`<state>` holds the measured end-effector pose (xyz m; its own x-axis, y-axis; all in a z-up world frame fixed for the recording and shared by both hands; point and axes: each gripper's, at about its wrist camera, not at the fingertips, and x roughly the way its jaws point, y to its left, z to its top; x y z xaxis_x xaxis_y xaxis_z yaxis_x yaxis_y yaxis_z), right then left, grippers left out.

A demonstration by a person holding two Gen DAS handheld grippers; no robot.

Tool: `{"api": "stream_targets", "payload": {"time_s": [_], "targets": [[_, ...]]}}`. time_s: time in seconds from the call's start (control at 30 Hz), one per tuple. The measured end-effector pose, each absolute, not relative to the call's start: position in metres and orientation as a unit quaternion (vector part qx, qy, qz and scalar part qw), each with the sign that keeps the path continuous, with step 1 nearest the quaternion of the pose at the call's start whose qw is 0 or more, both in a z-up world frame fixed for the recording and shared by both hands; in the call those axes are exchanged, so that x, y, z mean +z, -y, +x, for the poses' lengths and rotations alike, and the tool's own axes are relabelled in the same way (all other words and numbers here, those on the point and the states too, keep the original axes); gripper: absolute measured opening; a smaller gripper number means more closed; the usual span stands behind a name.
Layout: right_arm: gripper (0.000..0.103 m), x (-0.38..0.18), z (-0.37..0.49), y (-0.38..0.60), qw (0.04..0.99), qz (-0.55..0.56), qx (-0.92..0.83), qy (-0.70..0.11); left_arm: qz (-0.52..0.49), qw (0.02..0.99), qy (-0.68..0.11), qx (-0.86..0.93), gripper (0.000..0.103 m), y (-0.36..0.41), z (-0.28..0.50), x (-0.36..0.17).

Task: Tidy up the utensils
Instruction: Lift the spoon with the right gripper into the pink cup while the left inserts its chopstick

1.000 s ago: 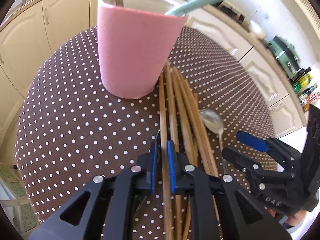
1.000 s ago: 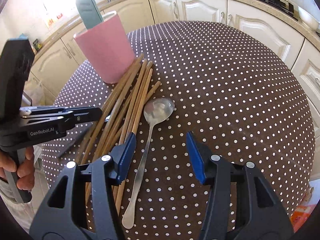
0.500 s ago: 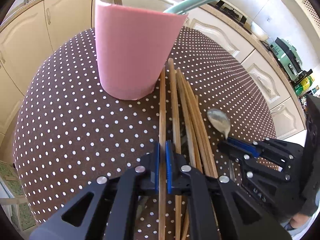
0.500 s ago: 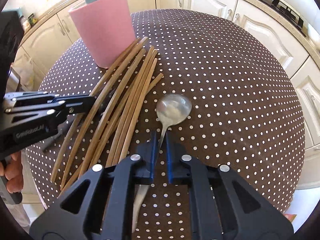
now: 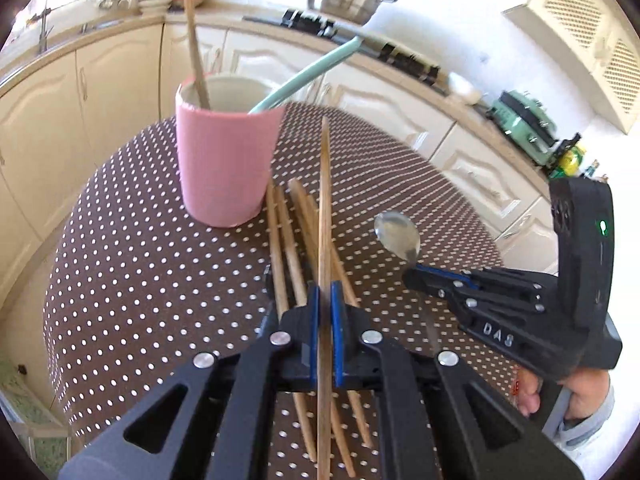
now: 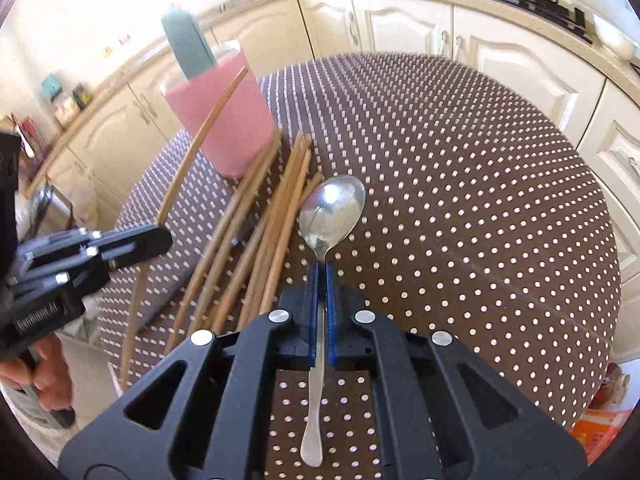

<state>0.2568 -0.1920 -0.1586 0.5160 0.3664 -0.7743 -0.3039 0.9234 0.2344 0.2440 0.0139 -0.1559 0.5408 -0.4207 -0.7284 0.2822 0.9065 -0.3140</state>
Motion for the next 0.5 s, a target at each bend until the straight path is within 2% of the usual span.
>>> {"api": "stream_targets", "payload": {"time_s": [0.33,0.5], "targets": [[0.002,-0.091,0.215,0.199,0.907,0.062,0.234,-0.345,-0.076,0.915,-0.293,-0.265,0.006,-0.008,0.196,-0.107],[0.002,-0.063,0.221,0.190,0.919,0.059,0.239,-0.309,-0.095,0.933,-0.221,-0.268,0.006,-0.015,0.190,-0.083]]}}
